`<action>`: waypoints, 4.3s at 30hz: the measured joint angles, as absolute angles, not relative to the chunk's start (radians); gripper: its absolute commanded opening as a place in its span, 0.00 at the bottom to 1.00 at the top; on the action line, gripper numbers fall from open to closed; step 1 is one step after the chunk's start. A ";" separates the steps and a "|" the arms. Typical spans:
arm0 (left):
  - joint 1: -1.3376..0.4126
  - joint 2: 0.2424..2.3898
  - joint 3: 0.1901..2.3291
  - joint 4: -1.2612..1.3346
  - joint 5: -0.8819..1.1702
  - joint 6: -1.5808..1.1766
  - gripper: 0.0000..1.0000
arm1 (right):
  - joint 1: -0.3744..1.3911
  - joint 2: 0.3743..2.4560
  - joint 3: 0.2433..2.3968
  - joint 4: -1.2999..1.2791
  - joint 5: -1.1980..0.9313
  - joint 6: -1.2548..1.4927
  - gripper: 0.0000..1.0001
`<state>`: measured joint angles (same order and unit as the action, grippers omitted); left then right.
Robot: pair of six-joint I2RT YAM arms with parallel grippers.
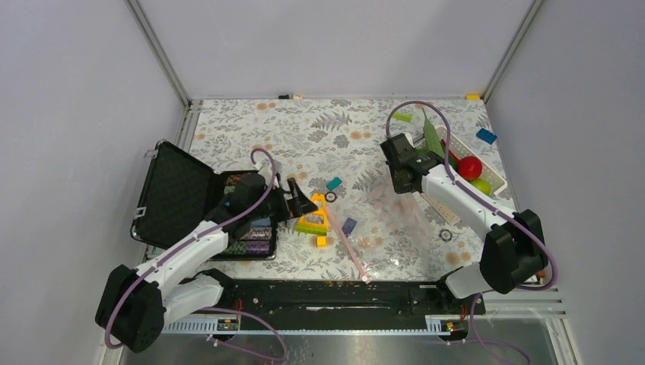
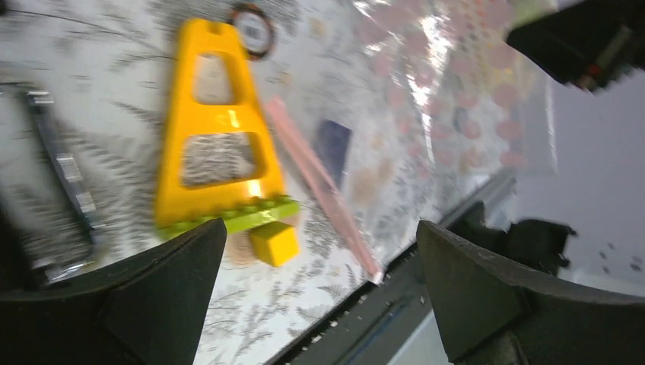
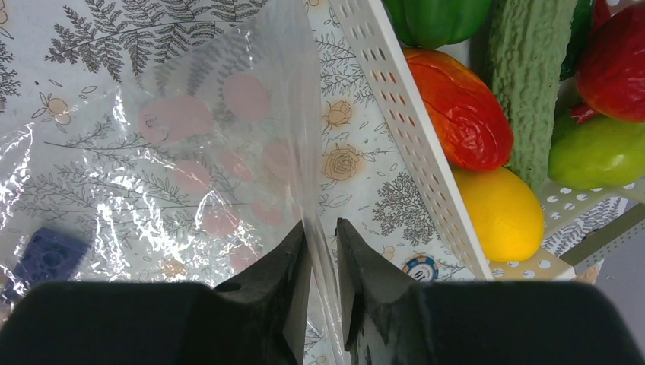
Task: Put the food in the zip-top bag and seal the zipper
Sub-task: Open the zipper of the food storage bag at the center of the board.
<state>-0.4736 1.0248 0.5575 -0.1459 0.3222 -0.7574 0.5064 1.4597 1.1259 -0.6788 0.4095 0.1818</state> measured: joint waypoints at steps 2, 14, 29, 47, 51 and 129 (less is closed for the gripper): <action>-0.529 1.040 0.545 -0.078 0.350 -0.782 0.99 | 0.506 1.460 1.116 -0.670 0.410 0.193 0.26; -0.728 1.364 0.557 0.163 0.388 -0.905 0.90 | 0.488 1.446 1.017 -0.641 0.409 0.289 0.26; -0.782 1.584 0.643 0.262 0.393 -0.951 0.61 | 0.483 1.399 0.995 -0.627 0.408 0.319 0.27; -0.800 1.678 0.708 0.301 0.456 -0.973 0.44 | 0.483 1.392 0.978 -0.618 0.402 0.321 0.27; -0.804 1.682 0.729 0.287 0.455 -0.973 0.41 | 0.483 1.391 0.977 -0.618 0.400 0.323 0.28; -0.821 1.213 1.135 -0.393 -0.309 -0.931 0.85 | 0.864 1.362 0.971 0.109 0.224 0.249 0.00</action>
<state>-0.8207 1.2129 1.1351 -0.3935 -0.3088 -0.9314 0.8639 1.3617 0.9710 0.1089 0.2245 0.2489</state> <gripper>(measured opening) 0.532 0.039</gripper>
